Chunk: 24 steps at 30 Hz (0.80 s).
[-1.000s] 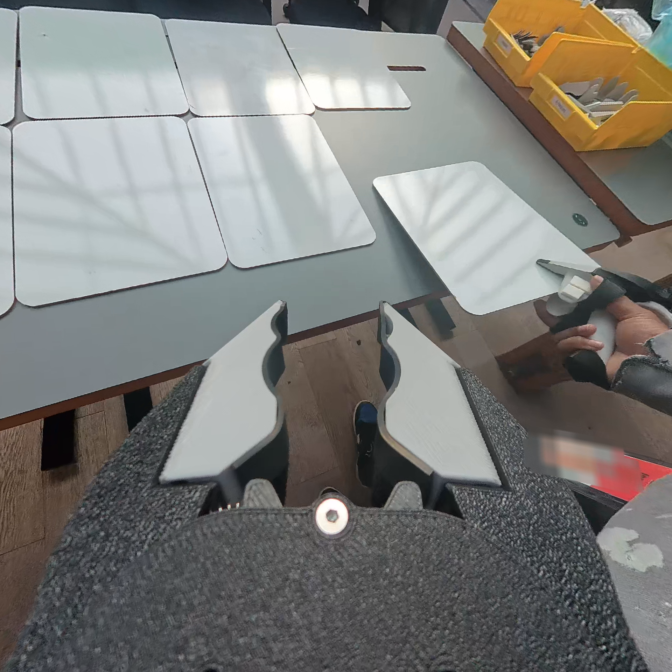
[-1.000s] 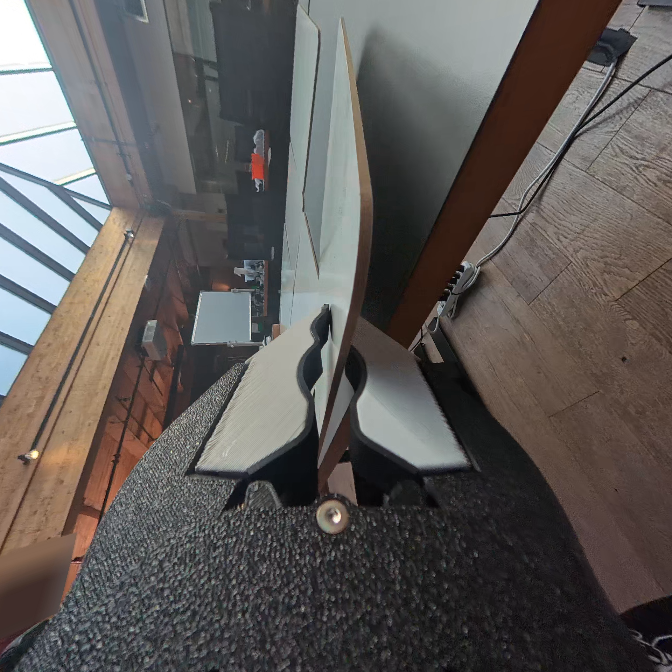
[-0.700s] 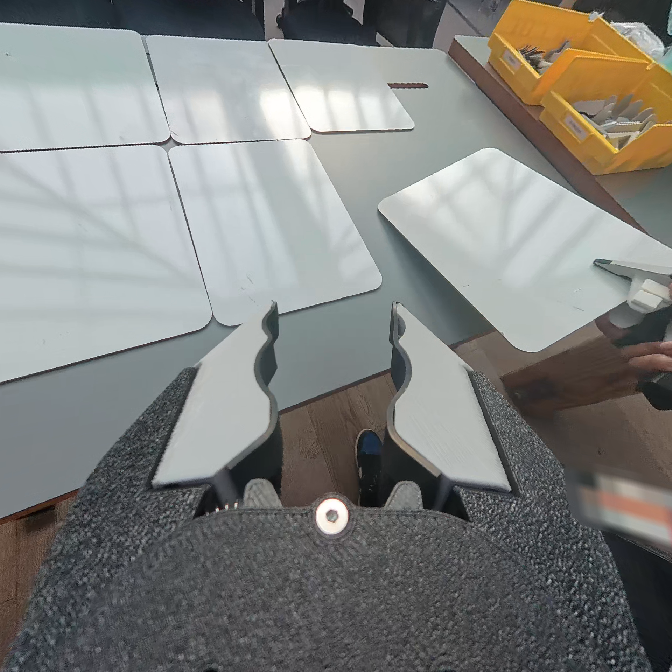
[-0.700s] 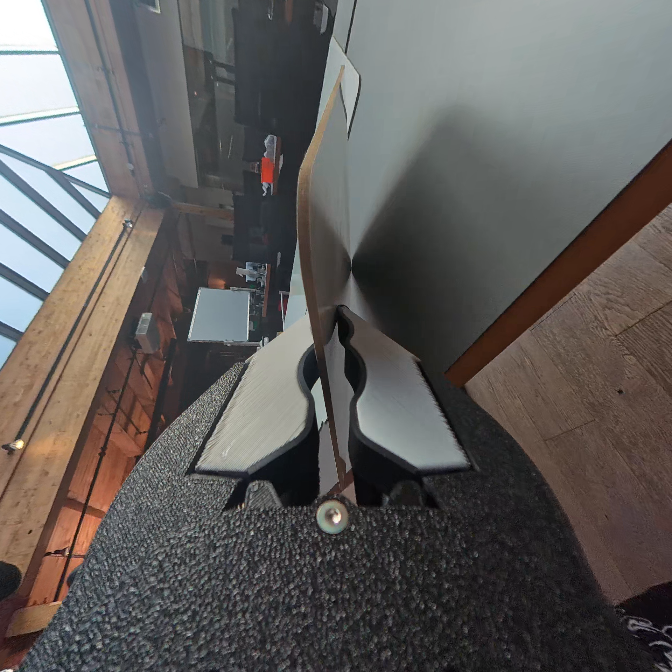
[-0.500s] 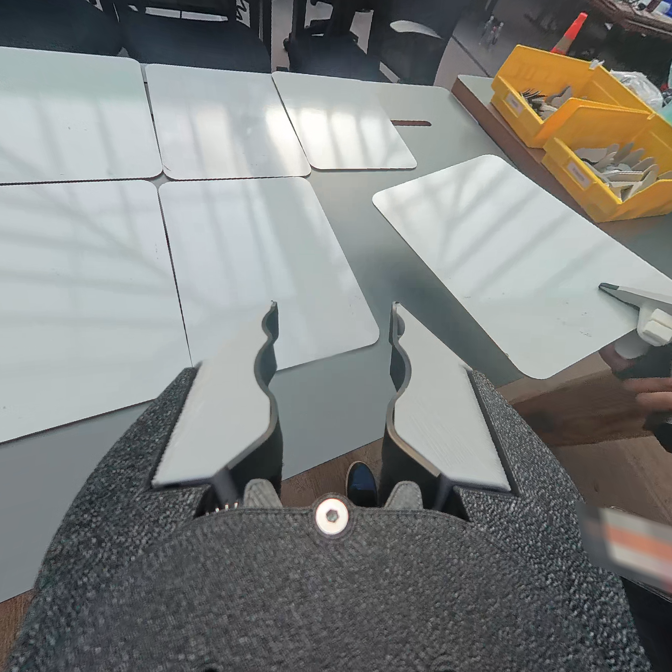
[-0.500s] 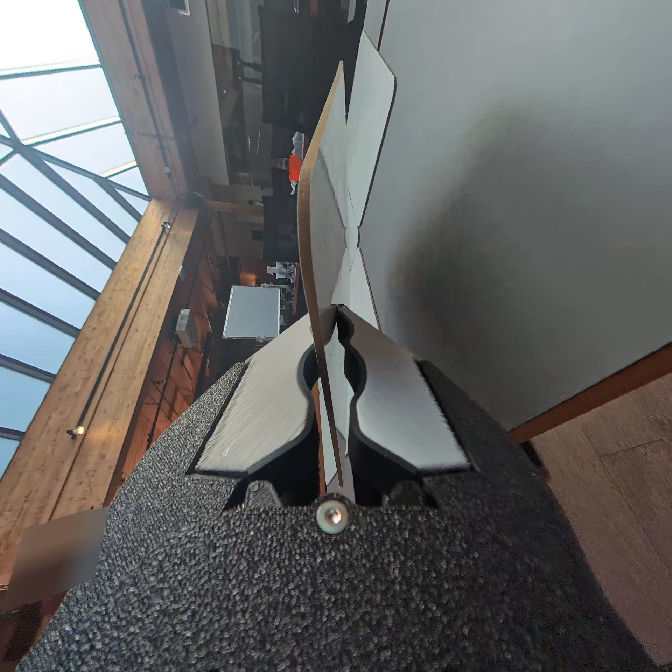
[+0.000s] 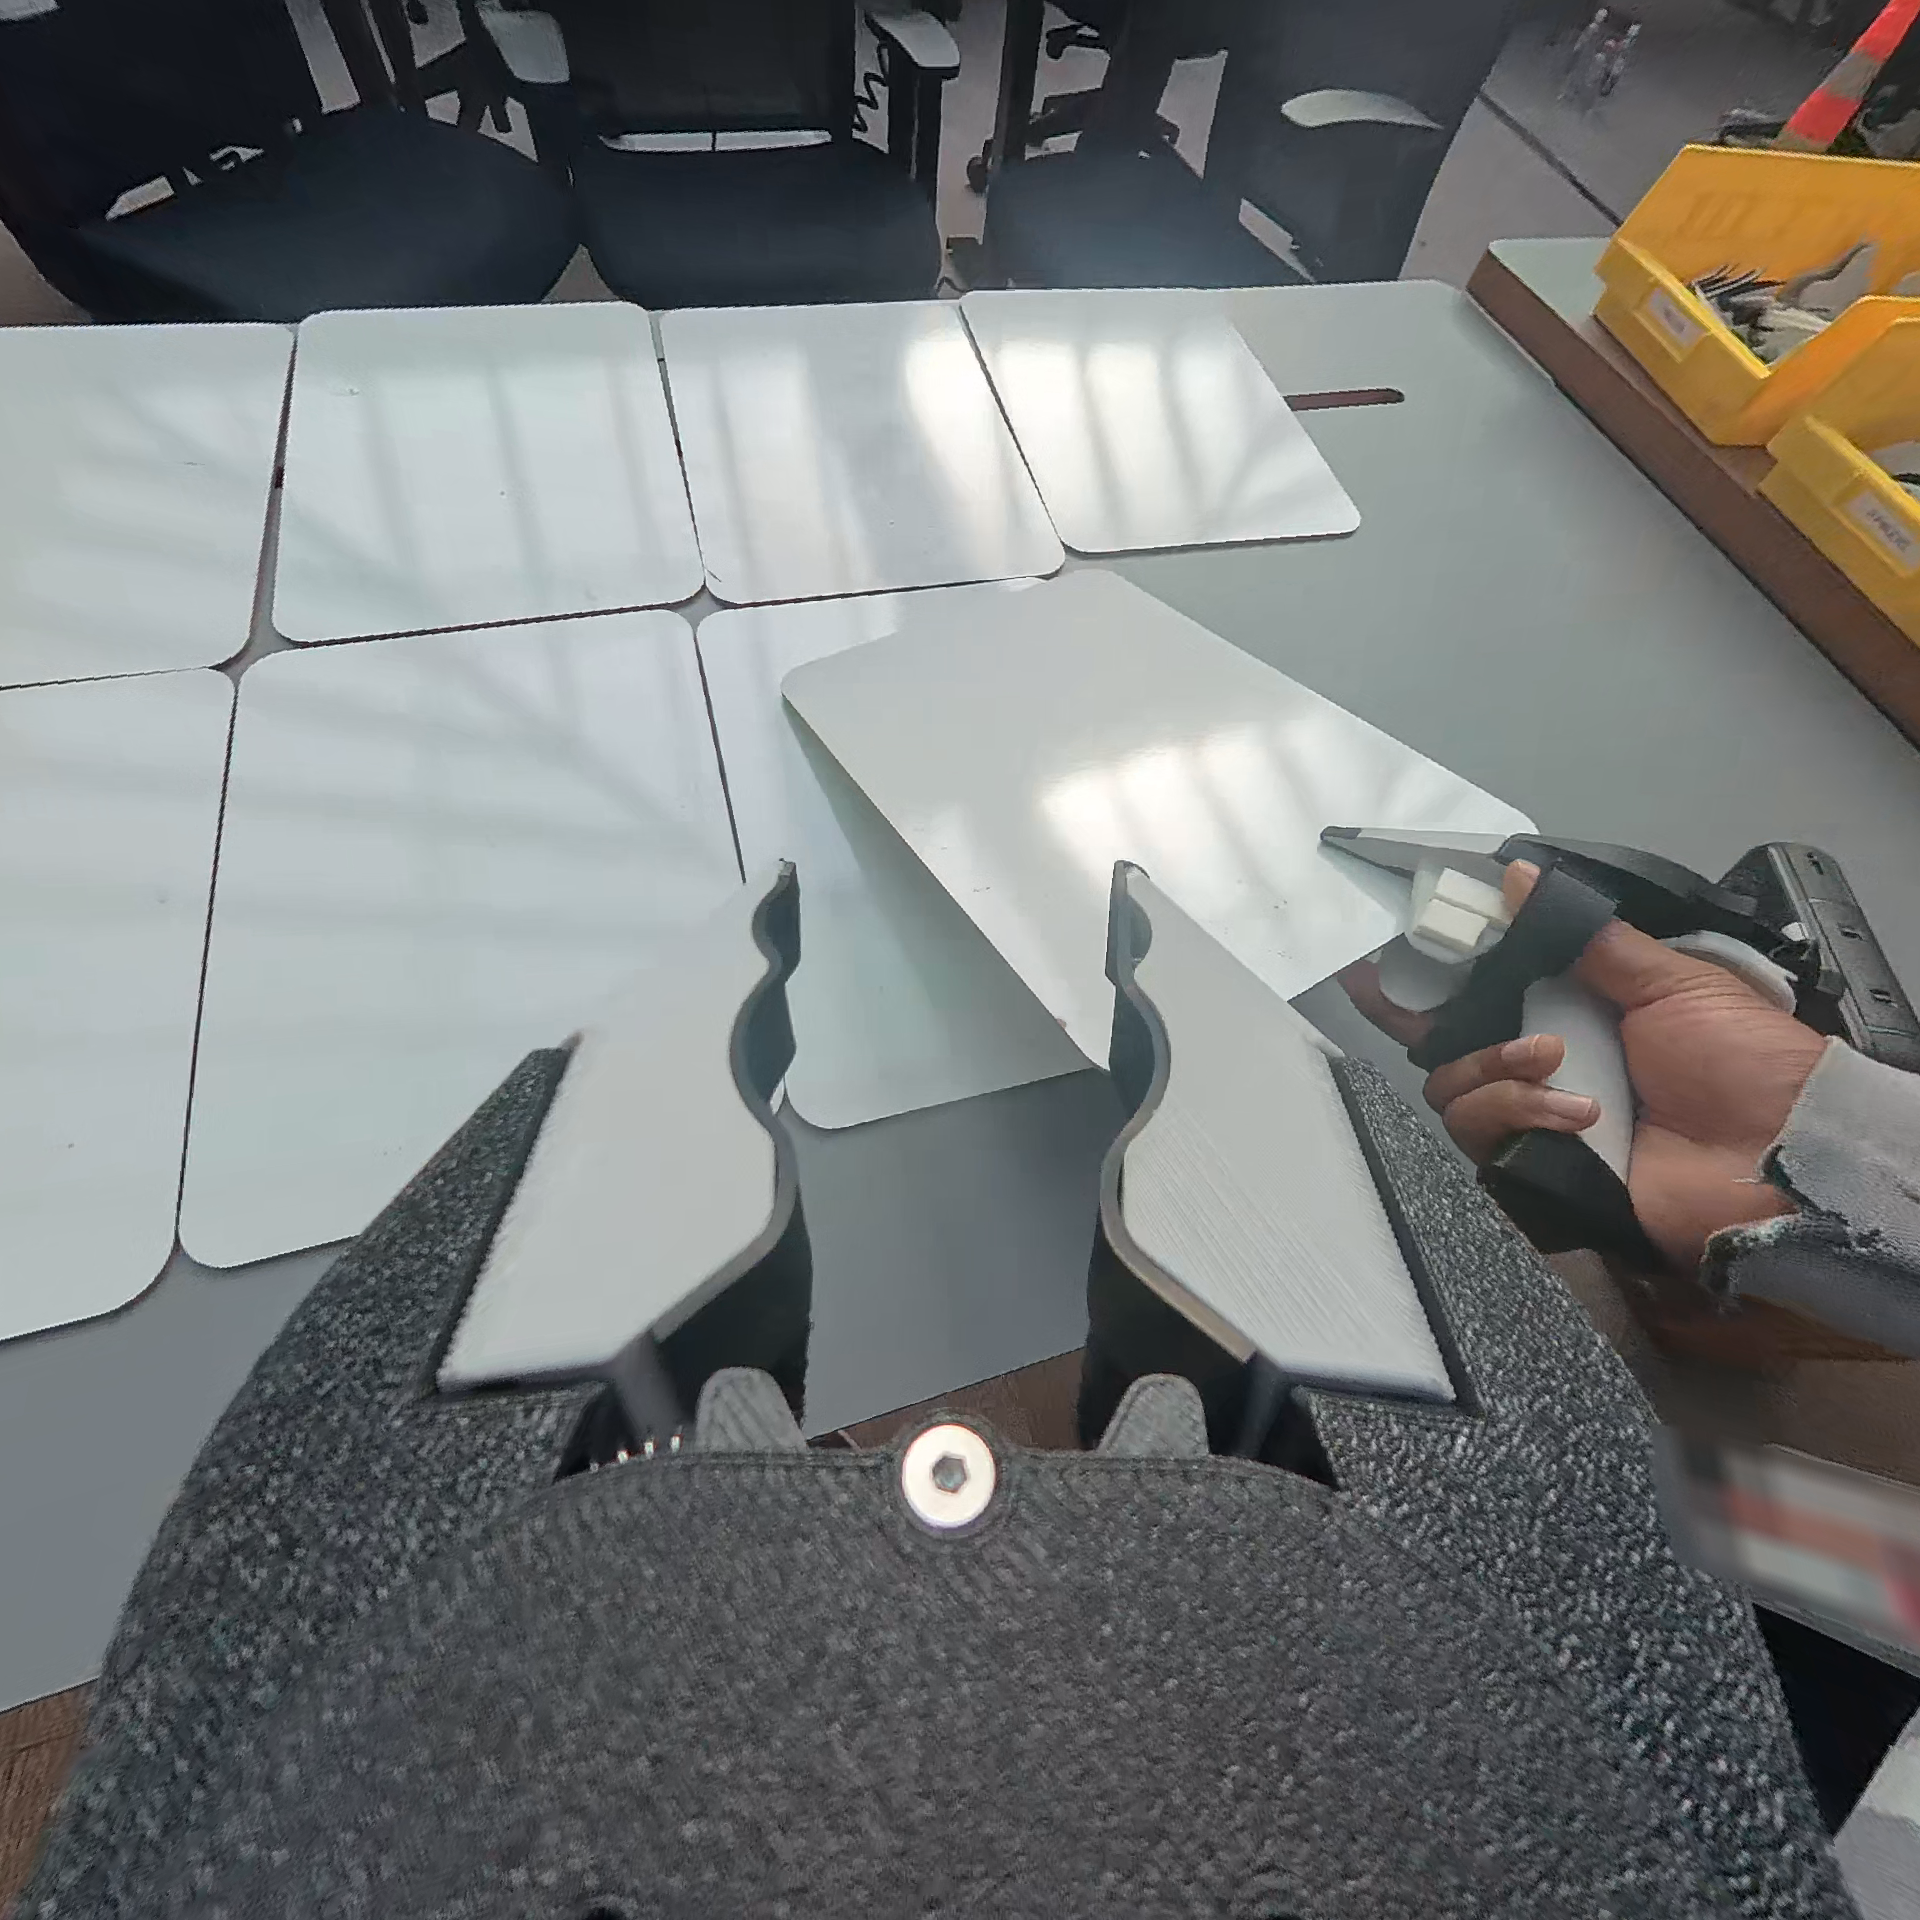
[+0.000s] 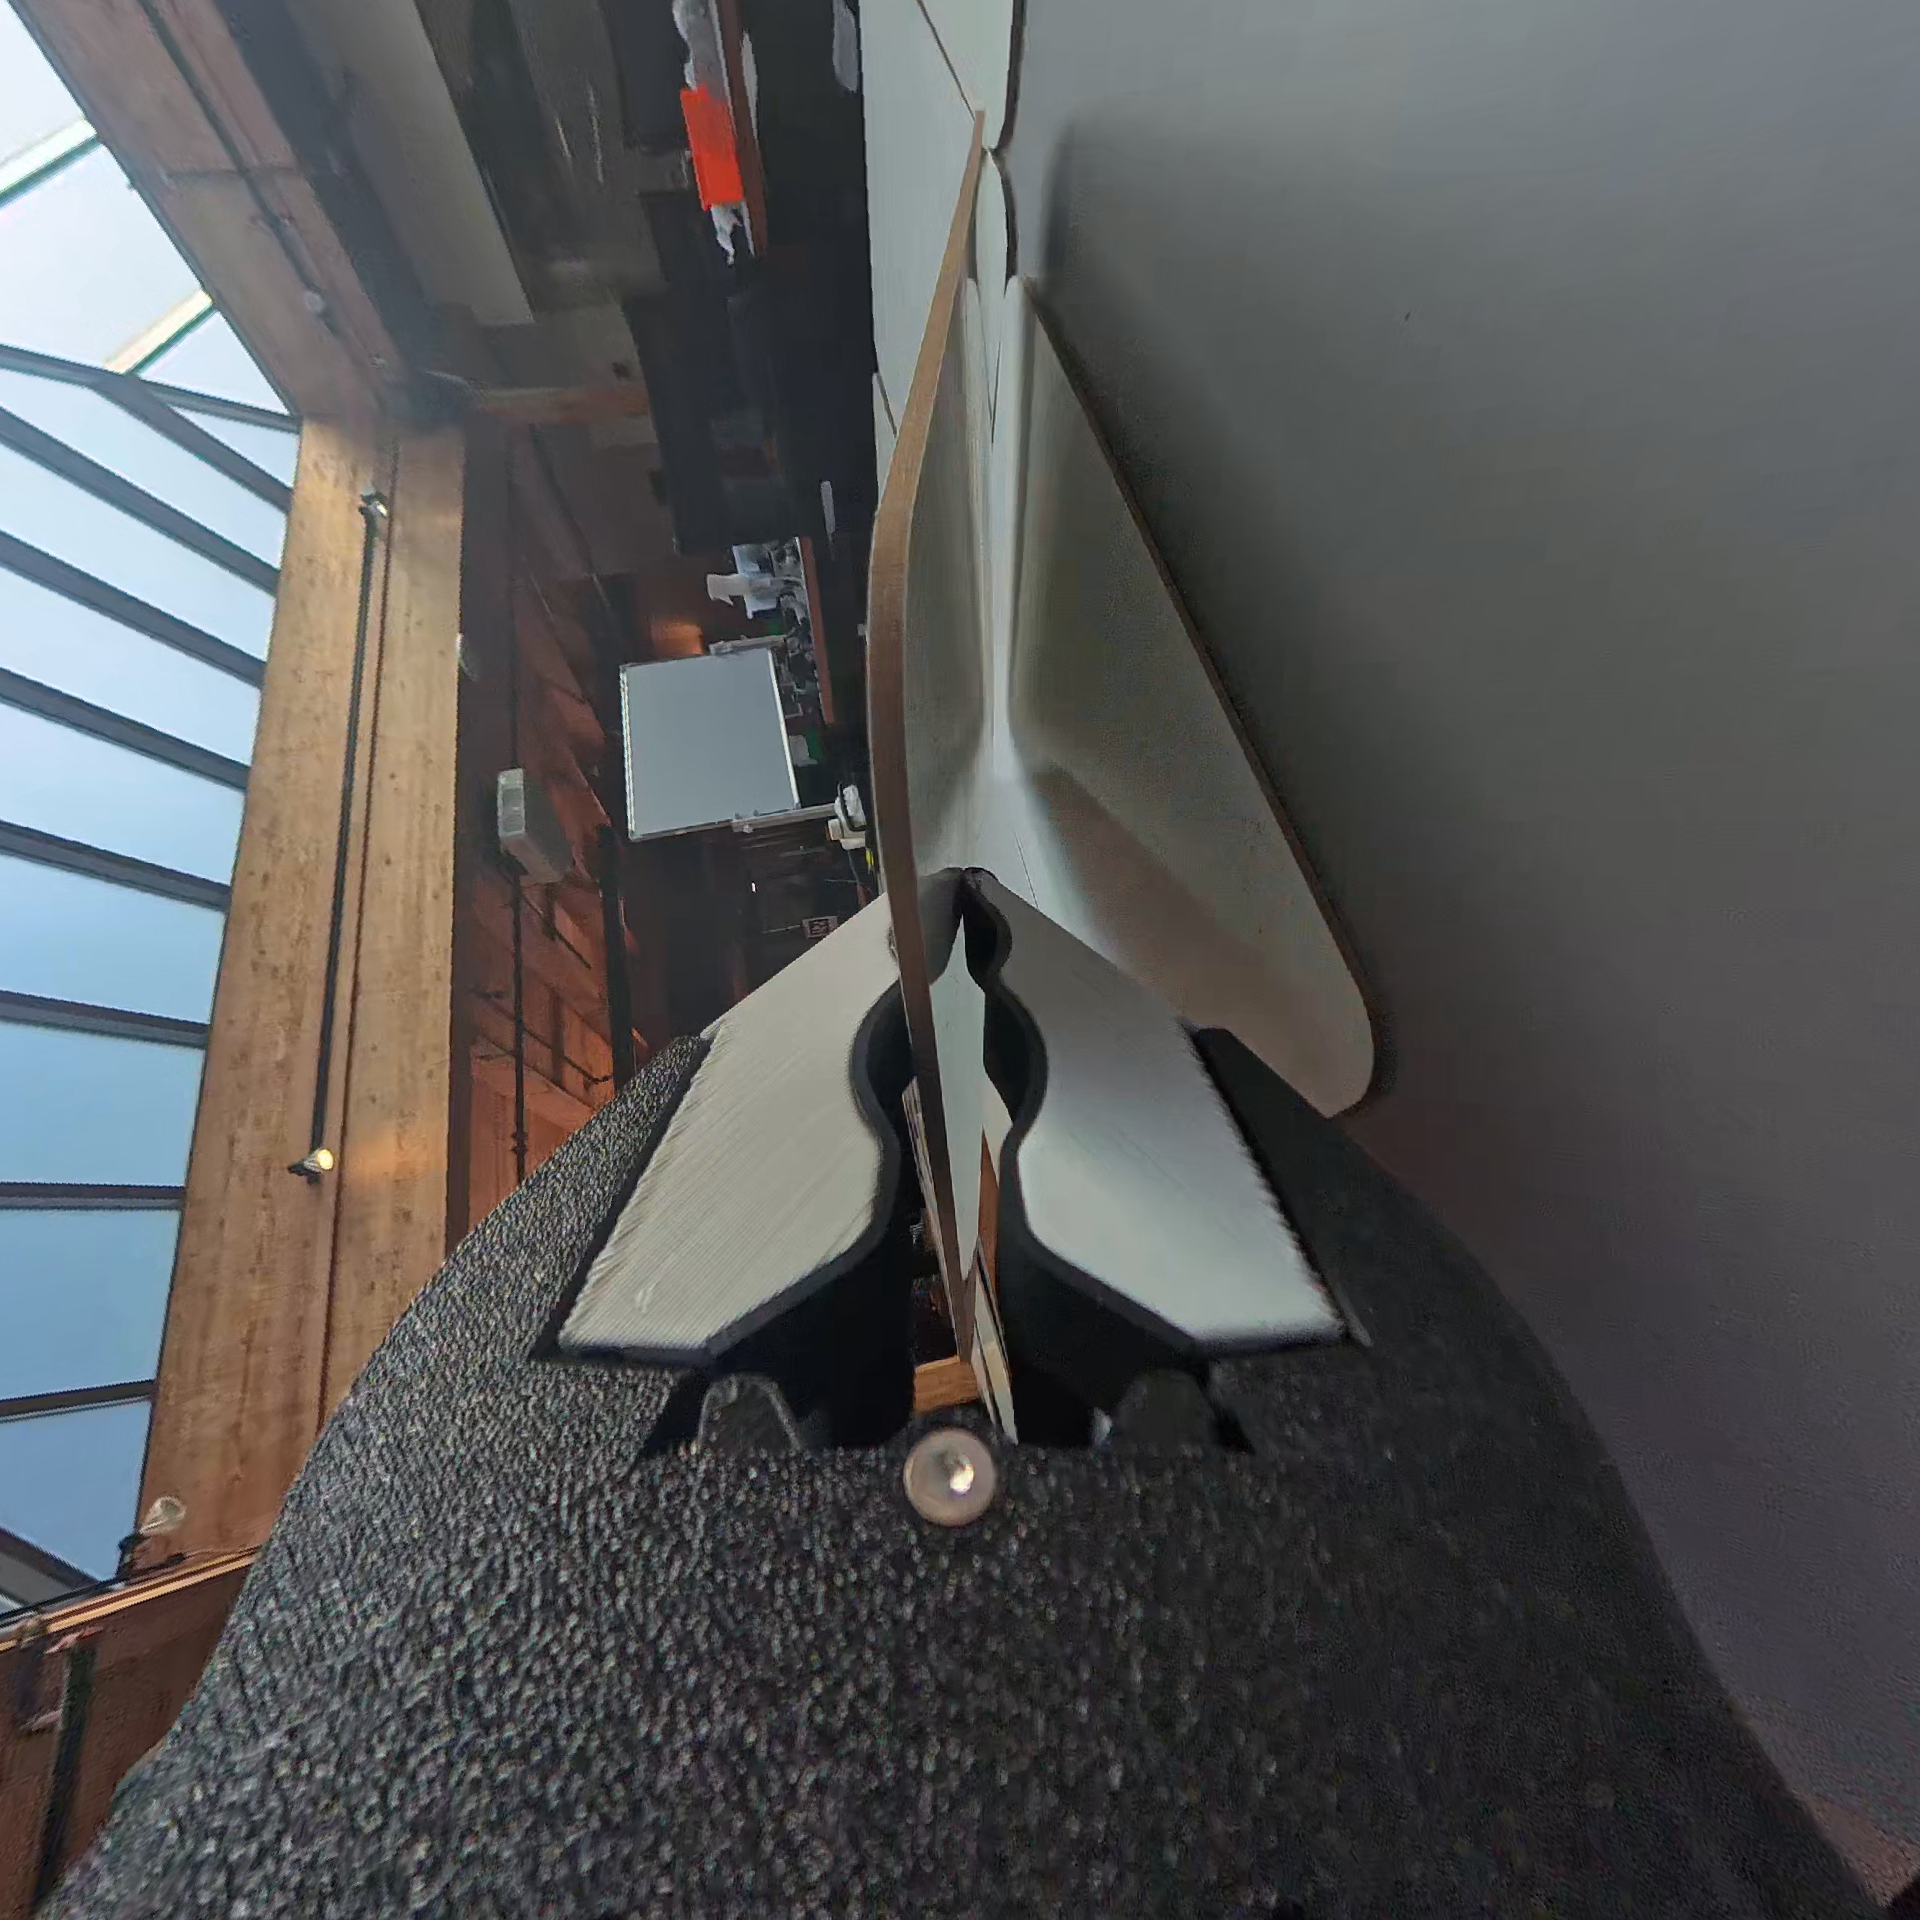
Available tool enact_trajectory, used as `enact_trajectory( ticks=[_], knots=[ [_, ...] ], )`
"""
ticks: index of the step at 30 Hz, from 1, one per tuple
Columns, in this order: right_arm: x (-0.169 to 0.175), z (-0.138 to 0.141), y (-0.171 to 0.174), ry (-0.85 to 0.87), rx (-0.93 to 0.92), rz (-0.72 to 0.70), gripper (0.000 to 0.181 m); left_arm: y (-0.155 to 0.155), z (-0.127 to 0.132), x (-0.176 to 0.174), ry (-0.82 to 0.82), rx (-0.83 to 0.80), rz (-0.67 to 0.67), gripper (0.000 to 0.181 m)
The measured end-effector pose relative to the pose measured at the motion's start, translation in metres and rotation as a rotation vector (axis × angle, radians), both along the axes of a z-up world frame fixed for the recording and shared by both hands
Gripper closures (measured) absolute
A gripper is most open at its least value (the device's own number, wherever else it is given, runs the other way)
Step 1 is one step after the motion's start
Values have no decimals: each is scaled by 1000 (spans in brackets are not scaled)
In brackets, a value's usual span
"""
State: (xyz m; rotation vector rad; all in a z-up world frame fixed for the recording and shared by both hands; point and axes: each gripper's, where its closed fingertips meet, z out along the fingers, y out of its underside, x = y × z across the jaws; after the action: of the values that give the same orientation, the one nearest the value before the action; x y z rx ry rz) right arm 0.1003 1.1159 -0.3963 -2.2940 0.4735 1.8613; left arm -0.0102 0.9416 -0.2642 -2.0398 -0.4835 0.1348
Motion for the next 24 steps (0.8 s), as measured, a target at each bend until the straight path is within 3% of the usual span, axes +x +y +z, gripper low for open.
enact_trajectory(
  ticks=[6,14,19,24],
  knots=[
    [-45,-25,-32,-80,3,-11,178,-23,1,-51,14,-1,-40,121],
    [-57,-48,-76,-214,-19,-94,115,-37,-27,-115,-43,-11,-138,121],
    [-57,-26,-124,-169,-35,22,88,-37,-58,-119,-111,-47,-226,121],
    [-57,-20,-113,-147,-59,-53,98,-36,-85,-97,-187,-71,-303,122]
  ],
)
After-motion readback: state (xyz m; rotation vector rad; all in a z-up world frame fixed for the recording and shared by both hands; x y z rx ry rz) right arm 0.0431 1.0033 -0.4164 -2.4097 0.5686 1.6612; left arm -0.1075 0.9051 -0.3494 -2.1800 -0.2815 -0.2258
